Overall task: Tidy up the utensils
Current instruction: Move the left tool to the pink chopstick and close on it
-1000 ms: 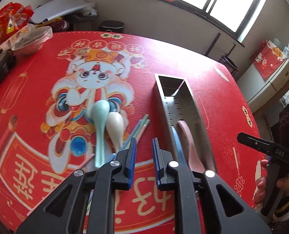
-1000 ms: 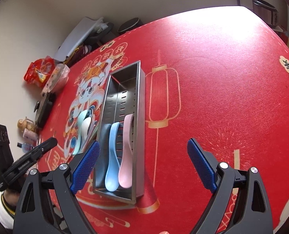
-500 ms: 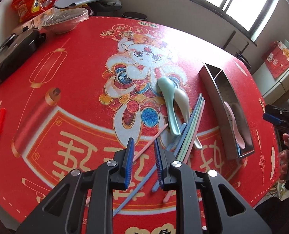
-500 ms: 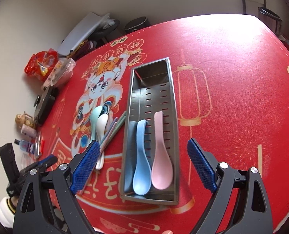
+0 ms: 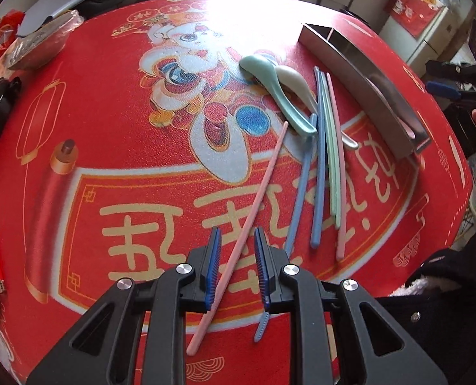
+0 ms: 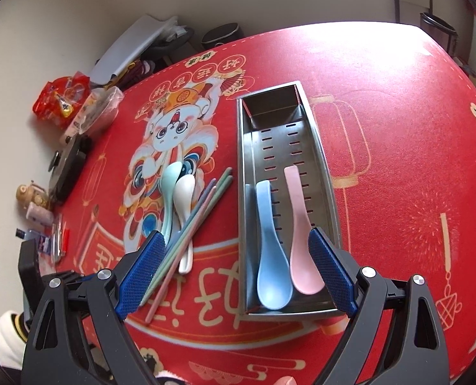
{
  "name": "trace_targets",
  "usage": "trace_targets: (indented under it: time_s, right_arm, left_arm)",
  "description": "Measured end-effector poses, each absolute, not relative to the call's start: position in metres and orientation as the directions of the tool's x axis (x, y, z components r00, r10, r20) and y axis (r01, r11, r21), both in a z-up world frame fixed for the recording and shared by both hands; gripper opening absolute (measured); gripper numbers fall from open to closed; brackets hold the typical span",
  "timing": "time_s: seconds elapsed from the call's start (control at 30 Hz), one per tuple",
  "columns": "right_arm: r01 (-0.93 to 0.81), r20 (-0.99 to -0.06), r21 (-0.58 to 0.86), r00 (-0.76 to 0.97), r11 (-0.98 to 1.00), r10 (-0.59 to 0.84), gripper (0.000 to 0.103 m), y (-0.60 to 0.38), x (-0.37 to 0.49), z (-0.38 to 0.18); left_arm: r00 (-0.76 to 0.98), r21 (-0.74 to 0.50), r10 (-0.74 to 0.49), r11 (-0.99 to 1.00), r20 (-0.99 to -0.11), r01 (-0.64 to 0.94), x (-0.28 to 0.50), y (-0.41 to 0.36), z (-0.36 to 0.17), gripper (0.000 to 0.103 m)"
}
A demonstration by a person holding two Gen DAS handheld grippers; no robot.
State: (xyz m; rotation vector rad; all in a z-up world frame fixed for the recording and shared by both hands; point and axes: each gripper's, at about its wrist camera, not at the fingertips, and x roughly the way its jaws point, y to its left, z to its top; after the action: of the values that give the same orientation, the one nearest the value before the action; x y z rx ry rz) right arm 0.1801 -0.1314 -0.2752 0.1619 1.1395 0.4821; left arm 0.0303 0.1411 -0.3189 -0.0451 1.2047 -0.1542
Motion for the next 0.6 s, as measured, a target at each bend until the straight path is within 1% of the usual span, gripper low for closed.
trace_targets:
  time_s: [0.17, 0.37, 0.6]
  right_arm:
    - [-0.279, -0.85, 0.324, 0.332, 0.904, 0.408, 0.088, -0.124, 0.174, -0.276]
    - [-0.261, -0.862, 0.313, 0.325, 0.913, 0.389, 0.088, -0.122, 0.171, -0.279]
    - [-0.241, -0.868, 0.332, 0.301, 0.912, 0.395, 0.088, -0.123, 0.17, -0.284]
  left_arm:
    - [0.312, -0.09, -0.145, 0.979, -0.939, 0.184, 0.033, 0.136, -0.331, 0.021]
    - [0.307, -0.081, -0.152, 0.97, -0.939, 0.231, 0.041, 0.133, -0.333, 0.021]
    - [0.293, -0.071, -0.151, 0.962, -0.944, 0.265, 0.046, 0.133, -0.334, 0.021]
